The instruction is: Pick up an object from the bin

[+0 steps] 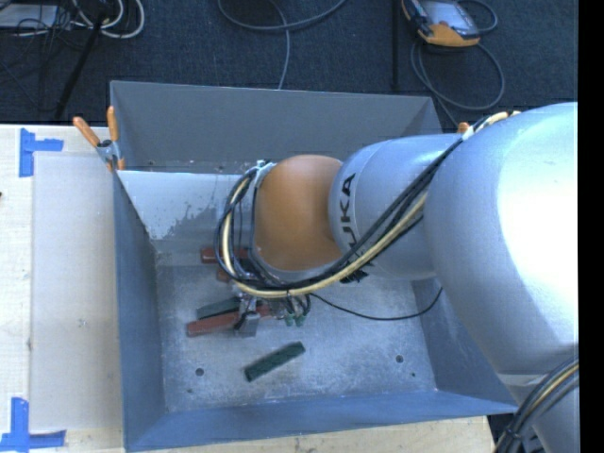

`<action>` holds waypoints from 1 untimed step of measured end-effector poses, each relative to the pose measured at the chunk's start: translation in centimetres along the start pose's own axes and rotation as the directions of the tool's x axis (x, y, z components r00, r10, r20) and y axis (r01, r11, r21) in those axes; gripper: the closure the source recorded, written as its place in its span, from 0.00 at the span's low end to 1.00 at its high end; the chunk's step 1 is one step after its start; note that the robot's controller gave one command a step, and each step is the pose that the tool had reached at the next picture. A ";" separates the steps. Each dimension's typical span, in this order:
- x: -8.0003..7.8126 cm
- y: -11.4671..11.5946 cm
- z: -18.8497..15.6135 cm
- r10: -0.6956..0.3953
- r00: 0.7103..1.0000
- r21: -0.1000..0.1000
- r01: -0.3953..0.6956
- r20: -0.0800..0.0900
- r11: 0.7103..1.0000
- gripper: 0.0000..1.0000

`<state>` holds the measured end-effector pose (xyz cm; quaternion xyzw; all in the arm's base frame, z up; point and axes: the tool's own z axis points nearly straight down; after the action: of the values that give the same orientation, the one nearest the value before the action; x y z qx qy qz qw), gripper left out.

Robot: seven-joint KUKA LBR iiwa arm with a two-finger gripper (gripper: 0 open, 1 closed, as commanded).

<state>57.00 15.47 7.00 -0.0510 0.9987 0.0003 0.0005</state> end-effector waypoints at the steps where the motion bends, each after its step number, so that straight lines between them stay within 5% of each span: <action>1: 0.0 0.0 0.0 0.000 1.000 0.000 0.000 -0.001 1.000 1.00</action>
Offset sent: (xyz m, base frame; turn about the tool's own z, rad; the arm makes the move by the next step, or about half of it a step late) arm -0.0001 0.0002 0.0733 0.0000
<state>56.98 15.44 6.96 -0.0508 0.9987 0.0002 0.0001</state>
